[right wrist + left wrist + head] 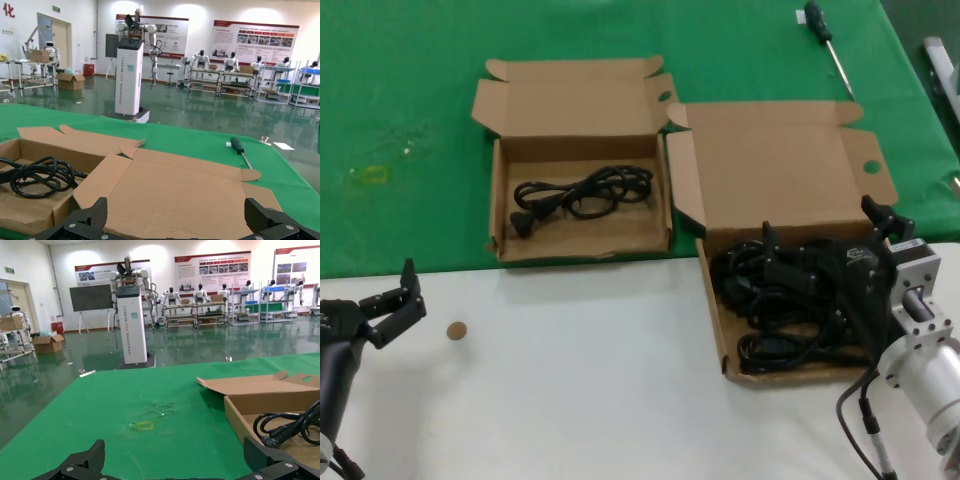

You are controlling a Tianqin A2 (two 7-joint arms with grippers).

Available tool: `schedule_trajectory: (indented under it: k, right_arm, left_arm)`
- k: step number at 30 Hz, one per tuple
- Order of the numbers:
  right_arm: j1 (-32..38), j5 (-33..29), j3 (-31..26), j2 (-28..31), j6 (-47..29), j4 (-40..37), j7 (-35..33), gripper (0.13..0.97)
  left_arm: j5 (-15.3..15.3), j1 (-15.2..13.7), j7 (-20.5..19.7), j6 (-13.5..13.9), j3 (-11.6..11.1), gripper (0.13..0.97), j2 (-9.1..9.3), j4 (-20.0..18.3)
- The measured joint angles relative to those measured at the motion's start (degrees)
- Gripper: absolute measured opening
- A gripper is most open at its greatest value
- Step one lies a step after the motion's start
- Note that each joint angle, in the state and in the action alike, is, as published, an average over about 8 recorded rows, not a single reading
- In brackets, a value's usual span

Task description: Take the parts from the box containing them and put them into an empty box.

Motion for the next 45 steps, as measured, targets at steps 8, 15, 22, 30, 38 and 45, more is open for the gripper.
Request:
schedule_trajectory:
  k: [8,15,22,30,38,45]
  right_arm:
    - [0.00,0.00,0.00,0.00,0.00,0.00,0.00,0.966]
    - [0.00,0.00,0.00,0.00,0.00,0.00,0.00,0.966]
    - [0.00,0.00,0.00,0.00,0.00,0.00,0.00,0.966]
    - [0.00,0.00,0.00,0.00,0.00,0.00,0.00,0.966]
    - [0.00,0.00,0.00,0.00,0.00,0.00,0.00,0.966]
    - [0.00,0.00,0.00,0.00,0.00,0.00,0.00,0.966]
  left_arm:
    - [0.00,0.00,0.00,0.00,0.00,0.966,0.00,0.00]
    - [0.00,0.00,0.00,0.00,0.00,0.966,0.00,0.00]
    - [0.00,0.00,0.00,0.00,0.00,0.966,0.00,0.00]
    - [0.00,0.00,0.00,0.00,0.00,0.966,0.00,0.00]
    - [0.00,0.00,0.00,0.00,0.00,0.966,0.00,0.00]
    - [0.00,0.00,0.00,0.00,0.00,0.966,0.00,0.00]
